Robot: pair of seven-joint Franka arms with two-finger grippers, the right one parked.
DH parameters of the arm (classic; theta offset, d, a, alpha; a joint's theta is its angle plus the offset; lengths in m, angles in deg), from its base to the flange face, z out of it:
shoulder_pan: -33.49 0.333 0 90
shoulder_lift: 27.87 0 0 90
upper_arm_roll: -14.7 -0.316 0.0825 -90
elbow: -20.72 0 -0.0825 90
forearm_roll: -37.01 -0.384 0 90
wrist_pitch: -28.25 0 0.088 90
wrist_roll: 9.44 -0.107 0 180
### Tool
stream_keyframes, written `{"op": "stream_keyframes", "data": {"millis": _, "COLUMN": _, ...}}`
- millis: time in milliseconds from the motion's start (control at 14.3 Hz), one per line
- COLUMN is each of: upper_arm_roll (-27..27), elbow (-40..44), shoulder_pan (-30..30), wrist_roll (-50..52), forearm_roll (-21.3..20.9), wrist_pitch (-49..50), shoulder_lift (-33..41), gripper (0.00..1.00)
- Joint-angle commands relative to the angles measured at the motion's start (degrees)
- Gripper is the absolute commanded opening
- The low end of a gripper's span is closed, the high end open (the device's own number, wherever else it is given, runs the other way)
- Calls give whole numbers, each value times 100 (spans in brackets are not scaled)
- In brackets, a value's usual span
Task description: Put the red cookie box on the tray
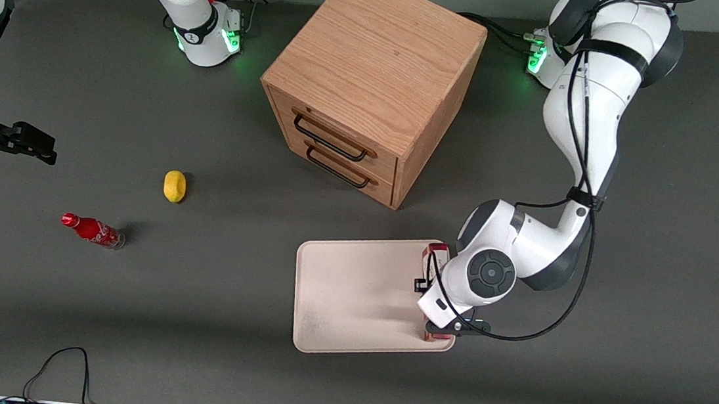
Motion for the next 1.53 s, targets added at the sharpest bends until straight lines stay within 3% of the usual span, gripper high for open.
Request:
{"op": "stream_keyframes", "data": {"millis": 0, "upper_arm_roll": -12, "elbow": -124, "shoulder_pan": 1, "wrist_roll": 45, "forearm_roll": -72, "wrist_pitch": -73, "shoulder_lift": 103, "gripper": 100}}
{"op": "stream_keyframes", "data": {"millis": 349, "upper_arm_roll": -12, "elbow": -176, "shoulder_pan": 123, "wrist_roll": -7, "forearm_roll": -107, "wrist_pitch": 102, "shoulder_lift": 313, "gripper": 100}}
{"op": "stream_keyframes", "data": {"millis": 628, "upper_arm_roll": 5, "elbow": -693, "shoulder_pan": 615, "wrist_roll": -622, "forearm_roll": -90, "wrist_pitch": 1374, "shoulder_lift": 1427, "gripper": 100}}
{"op": "stream_keyframes", "data": {"millis": 1047, "upper_arm_roll": -4, "elbow": -2450, "shoulder_pan": 1687, "wrist_roll": -1860, "forearm_roll": -99, "wrist_pitch": 1921, "shoulder_lift": 3642, "gripper": 100}}
{"op": "stream_keyframes", "data": {"millis": 1465, "upper_arm_roll": 14, "elbow": -2785, "shoulder_pan": 2584, "wrist_roll": -2214, "forearm_roll": -29, "wrist_pitch": 2740, "shoulder_lift": 4733, "gripper": 100}}
